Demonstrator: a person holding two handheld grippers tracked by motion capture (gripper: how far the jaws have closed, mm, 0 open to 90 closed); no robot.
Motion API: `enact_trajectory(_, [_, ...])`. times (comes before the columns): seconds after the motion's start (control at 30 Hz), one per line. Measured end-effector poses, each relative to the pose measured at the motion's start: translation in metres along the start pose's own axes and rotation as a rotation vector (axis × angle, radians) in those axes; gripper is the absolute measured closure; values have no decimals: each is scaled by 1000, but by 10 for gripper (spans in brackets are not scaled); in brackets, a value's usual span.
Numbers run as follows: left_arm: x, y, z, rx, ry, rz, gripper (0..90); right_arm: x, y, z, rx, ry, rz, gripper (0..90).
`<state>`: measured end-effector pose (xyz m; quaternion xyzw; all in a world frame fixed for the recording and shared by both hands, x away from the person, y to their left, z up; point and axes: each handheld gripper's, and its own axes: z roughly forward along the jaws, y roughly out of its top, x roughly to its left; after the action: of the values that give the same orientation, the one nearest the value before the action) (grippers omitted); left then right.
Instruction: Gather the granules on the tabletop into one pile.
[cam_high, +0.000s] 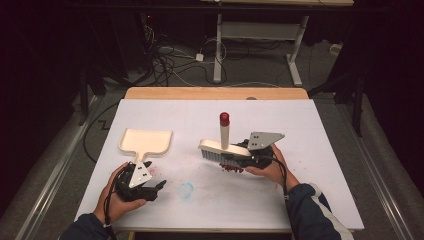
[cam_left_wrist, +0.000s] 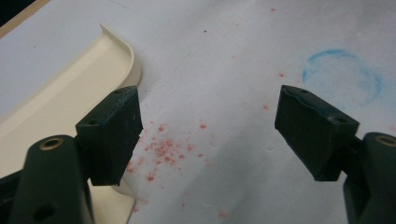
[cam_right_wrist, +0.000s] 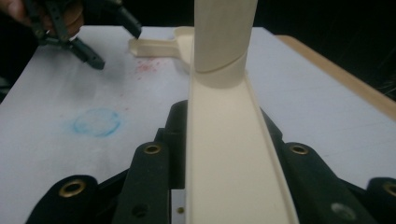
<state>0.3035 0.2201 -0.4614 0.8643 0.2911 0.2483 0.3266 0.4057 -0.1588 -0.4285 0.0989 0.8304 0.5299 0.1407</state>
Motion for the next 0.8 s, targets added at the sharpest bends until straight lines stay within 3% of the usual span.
enact_trajectory(0.17, [0, 0, 1, 4, -2, 0, 220, -17, 0, -5, 11, -188, 42, 678])
enact_trajectory(0.27, [1, 0, 2, 5, -4, -3, 220, -28, -4, -2, 26, -271, 63, 677])
enact_trajectory(0.37, [1, 0, 2, 8, -6, -3, 220, -35, -11, 5, 53, -304, 65, 677])
enact_trajectory(0.5, [0, 0, 2, 10, -8, 1, 220, -37, -20, 18, 109, -314, 65, 677])
enact_trajectory(0.63, [1, -1, 2, 10, -9, -3, 221, -31, -23, 20, 100, -261, 57, 678])
enact_trajectory(0.8, [0, -2, 1, 15, -8, 0, 221, -13, -28, 16, 106, -195, 18, 676])
